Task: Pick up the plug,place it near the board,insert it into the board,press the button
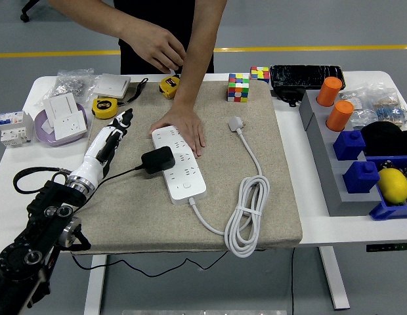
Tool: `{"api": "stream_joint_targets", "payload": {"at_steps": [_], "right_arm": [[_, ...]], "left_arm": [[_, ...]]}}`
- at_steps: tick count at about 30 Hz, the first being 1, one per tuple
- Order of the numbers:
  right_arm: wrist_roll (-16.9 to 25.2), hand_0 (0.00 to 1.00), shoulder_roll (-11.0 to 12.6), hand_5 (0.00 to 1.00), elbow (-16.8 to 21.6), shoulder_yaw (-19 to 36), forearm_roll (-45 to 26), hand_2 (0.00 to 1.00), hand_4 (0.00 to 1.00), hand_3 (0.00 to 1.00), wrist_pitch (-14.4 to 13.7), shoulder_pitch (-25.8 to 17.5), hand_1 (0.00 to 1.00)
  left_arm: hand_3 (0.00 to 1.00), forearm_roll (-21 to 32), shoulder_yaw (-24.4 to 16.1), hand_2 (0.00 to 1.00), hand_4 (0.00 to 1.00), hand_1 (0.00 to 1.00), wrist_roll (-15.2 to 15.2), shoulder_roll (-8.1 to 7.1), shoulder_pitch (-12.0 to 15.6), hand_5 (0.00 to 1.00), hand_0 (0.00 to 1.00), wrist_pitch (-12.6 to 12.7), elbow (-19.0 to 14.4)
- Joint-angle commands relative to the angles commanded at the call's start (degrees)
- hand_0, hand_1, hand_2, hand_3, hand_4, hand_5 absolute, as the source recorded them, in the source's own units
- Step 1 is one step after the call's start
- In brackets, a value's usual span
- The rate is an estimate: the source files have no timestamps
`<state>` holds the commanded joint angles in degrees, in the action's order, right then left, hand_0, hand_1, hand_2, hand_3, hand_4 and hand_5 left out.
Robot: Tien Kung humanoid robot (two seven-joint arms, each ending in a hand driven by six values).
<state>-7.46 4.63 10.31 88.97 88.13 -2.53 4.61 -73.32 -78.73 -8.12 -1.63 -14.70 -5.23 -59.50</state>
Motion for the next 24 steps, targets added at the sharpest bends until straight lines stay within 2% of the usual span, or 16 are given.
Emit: {"api": "stream_joint_targets", "payload": {"at_steps": [3, 7, 8, 13, 20, 22, 24], "right_arm": [[-0.01, 0.825, -0.02, 0.993, 0.0, -0.08, -0.05, 0.719, 0.998, 0.762, -0.01, -0.04, 0.721], [0.03, 0.825, -0.1, 0.993, 0.0, -0.29, -0.2, 0.719, 0.998, 0.762, -0.03, -0.06, 0.721], [0.06, 0.825, -0.11, 0.993, 0.0, -0.33, -0.24, 0.719, 0.998, 0.762, -0.04, -0.07, 0.722], [0.03, 0.825, -0.18, 0.993, 0.0, -0.23, -0.11, 0.719, 0.998, 0.762, -0.01, -0.12, 0.722], [-0.06, 0.825, -0.21, 0.993, 0.0, 0.31, 0.14, 0.719, 0.998, 0.762, -0.05, -0.31, 0.721], [-0.07, 0.825, -0.25, 0.991, 0.0, 0.39, 0.18, 0.718, 0.998, 0.762, -0.05, -0.35, 0.721], [-0.08, 0.825, -0.33, 0.991, 0.0, 0.49, 0.25, 0.718, 0.998, 0.762, -0.05, -0.36, 0.721]], "left_arm": [[0.996, 7.45, -1.85, 0.955, 0.998, 0.994, 0.72, -0.14, 0.08, 0.998, 0.998, -2.63, 2.14], [0.996, 17.13, -4.1, 0.955, 0.998, 0.994, 1.19, 0.14, 0.55, 0.998, 0.998, -4.23, 2.66], [0.956, 19.37, -4.58, 0.933, 0.998, 0.983, 1.26, 0.18, 0.67, 0.998, 0.998, -4.46, 2.62], [0.956, 31.24, -7.81, 0.933, 0.998, 0.983, 1.32, 0.52, 1.08, 0.998, 0.998, -5.34, 1.9], [0.947, 48.0, -10.34, 0.925, 0.998, 0.98, 1.33, 0.59, 1.27, 0.998, 0.993, -6.02, 1.16], [0.943, 50.51, -10.63, 0.917, 0.998, 0.973, 1.36, 0.51, 1.22, 0.998, 0.983, -6.05, 1.05], [0.943, 50.64, -10.71, 0.917, 0.998, 0.973, 1.44, 0.41, 1.16, 0.998, 0.983, -6.12, 0.97]]}}
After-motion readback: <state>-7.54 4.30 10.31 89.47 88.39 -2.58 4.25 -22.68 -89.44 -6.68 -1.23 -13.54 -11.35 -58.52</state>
